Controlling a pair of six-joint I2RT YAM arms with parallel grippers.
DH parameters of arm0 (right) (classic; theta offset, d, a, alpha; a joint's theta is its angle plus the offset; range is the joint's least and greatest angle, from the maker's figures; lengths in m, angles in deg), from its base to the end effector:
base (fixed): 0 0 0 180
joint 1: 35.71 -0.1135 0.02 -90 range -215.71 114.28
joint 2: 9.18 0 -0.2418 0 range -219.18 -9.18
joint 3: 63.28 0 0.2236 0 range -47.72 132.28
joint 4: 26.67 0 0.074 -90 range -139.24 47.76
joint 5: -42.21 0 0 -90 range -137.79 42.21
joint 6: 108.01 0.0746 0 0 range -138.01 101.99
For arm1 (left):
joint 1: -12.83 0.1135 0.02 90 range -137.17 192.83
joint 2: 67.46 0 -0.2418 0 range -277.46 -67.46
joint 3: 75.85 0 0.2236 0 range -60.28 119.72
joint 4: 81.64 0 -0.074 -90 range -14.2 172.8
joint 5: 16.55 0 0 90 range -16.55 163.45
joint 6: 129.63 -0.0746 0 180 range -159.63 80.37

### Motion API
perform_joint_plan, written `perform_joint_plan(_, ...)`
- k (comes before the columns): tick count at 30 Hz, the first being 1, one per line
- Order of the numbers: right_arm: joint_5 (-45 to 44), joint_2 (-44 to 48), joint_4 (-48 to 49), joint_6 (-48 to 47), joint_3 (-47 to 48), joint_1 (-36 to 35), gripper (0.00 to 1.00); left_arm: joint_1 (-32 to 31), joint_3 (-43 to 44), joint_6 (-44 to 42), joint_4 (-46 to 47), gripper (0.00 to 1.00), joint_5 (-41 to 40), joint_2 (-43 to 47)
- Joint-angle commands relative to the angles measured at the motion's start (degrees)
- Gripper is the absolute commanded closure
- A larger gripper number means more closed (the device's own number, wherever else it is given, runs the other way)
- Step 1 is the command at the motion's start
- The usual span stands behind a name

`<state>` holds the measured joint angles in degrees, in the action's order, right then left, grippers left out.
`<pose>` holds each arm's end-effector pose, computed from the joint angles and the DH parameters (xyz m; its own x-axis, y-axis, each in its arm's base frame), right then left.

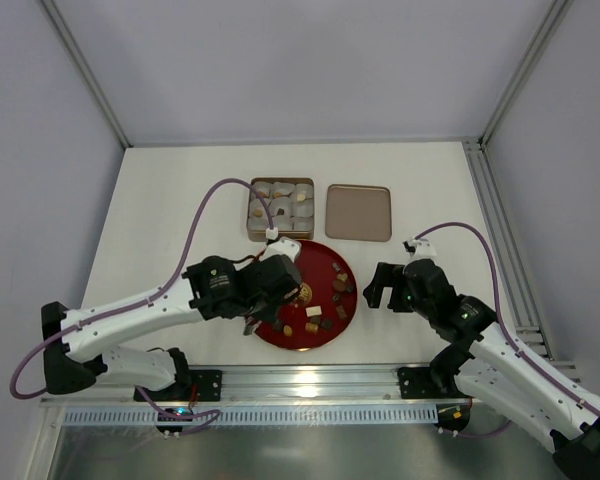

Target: Pack the chocolate

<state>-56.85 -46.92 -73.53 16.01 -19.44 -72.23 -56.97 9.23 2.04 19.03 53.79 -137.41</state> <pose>0.1380 0.0875 0.1888 -0.7101 0.1617 -0.6853 -0.1141 0.9340 0.3386 0.0980 -0.1938 0.2691 -0.7862 0.3236 -0.5265 0.4157 0.9073 -0.0631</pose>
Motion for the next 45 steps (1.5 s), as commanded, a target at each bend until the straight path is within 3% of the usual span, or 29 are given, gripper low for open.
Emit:
perform_joint_plan(1,0.1,0.6,1.4,0.6,0.1,0.2,0.00,2.9,4.4,-3.1,-0.2,0.86,-2.8,-1.2)
perform_joint_plan(7,0.2,0.3,1.3,0.4,0.4,0.2,0.00,11.7,11.6,-9.0,2.5,0.86,-1.1,-5.2)
perform_joint_plan(16,-0.1,0.0,1.3,0.5,0.5,0.2,0.00,23.7,25.2,-16.7,7.5,0.86,3.9,-19.4)
perform_joint_plan(31,-0.1,0.2,1.3,0.5,0.3,0.2,0.00,28.7,38.1,-21.5,6.9,0.84,6.4,-36.7)
perform_joint_plan(45,0.2,0.1,1.6,0.5,0.1,0.2,0.00,29.7,36.7,-22.4,8.0,0.80,7.2,-41.1)
